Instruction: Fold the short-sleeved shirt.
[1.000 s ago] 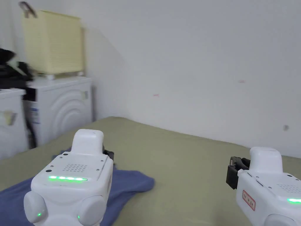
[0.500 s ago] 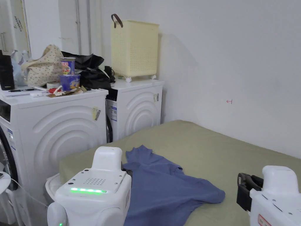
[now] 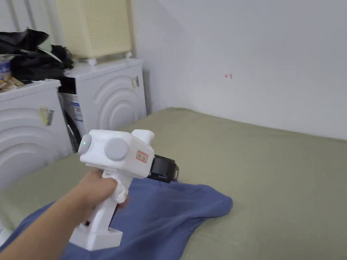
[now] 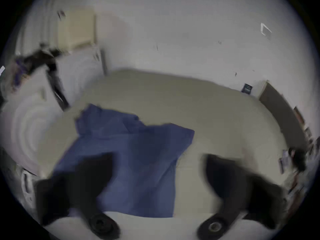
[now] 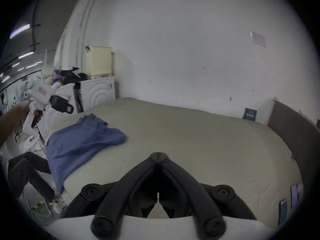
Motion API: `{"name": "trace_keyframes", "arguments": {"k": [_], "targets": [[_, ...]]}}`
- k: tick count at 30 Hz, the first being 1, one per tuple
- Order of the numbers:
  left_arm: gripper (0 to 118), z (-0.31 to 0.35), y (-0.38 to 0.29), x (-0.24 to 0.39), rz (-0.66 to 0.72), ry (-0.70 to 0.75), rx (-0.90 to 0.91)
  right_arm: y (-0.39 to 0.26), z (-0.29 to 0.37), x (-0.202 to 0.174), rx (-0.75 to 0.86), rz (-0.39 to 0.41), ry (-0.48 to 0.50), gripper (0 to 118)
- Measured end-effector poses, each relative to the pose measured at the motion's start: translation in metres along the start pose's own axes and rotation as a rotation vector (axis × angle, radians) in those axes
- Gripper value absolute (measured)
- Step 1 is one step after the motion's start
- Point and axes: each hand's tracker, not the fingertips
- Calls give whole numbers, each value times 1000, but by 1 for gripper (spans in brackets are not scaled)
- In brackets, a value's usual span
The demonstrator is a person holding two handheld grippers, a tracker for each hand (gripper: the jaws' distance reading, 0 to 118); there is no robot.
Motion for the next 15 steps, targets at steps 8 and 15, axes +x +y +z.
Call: {"name": "trace_keyframes", "arguments": {"k": [8,15], "targets": [[116,-132,-20,7,54,83,-231,-49,-13,48,-172,-27,-79,2],[102,-186,-54,-6,32,96,-364,-62,-14,51,-194,-38,-64,2]]}}
